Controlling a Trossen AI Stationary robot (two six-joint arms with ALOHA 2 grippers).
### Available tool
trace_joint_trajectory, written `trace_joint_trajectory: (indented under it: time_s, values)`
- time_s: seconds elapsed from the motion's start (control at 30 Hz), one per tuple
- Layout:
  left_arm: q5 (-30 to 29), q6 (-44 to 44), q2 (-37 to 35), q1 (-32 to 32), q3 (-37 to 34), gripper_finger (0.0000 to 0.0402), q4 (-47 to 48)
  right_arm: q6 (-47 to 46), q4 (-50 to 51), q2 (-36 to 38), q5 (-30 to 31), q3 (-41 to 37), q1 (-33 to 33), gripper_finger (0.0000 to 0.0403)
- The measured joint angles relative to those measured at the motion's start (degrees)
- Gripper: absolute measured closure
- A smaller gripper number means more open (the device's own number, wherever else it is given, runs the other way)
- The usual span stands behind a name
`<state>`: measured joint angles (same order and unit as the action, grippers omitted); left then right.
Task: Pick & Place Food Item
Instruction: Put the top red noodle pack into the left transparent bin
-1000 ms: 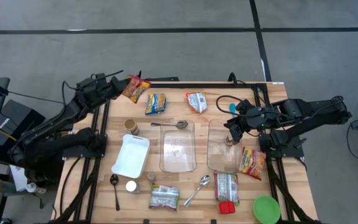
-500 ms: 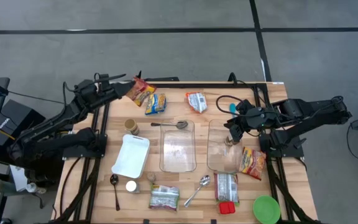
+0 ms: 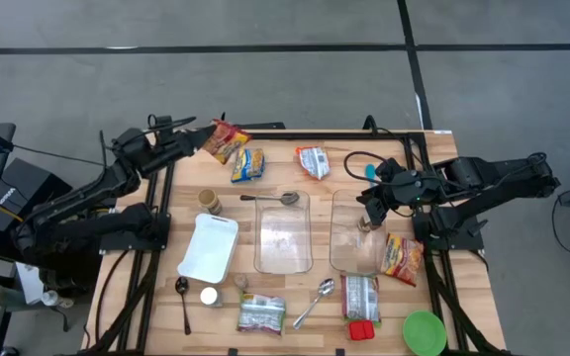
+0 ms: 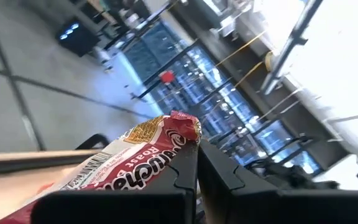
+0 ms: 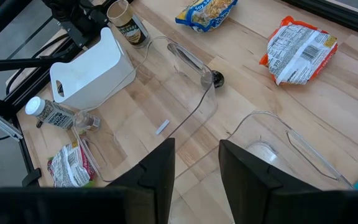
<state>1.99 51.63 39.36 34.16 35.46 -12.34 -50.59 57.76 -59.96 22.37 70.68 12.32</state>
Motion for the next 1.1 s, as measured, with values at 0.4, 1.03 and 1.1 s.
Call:
trace_joint_trajectory:
  time_s: [0.4, 1.03, 1.1]
  values:
    - [0.0, 0.1, 4.6, -8.8, 0.0, 0.0401, -12.2, 0.0, -0.6, 0.0, 0.9, 0.0, -0.7, 0.0284]
    - [-7.8, -7.8, 22.4, -25.2, 0.0, 0.0401, -18.8, 0.0, -6.0, 0.0, 1.1, 0.0, -1.7, 0.0284]
    - [-10.4, -7.9, 23.8, -26.7, 0.0, 0.0401, -18.9, 0.0, -7.2, 0.0, 1.1, 0.0, -1.7, 0.0284]
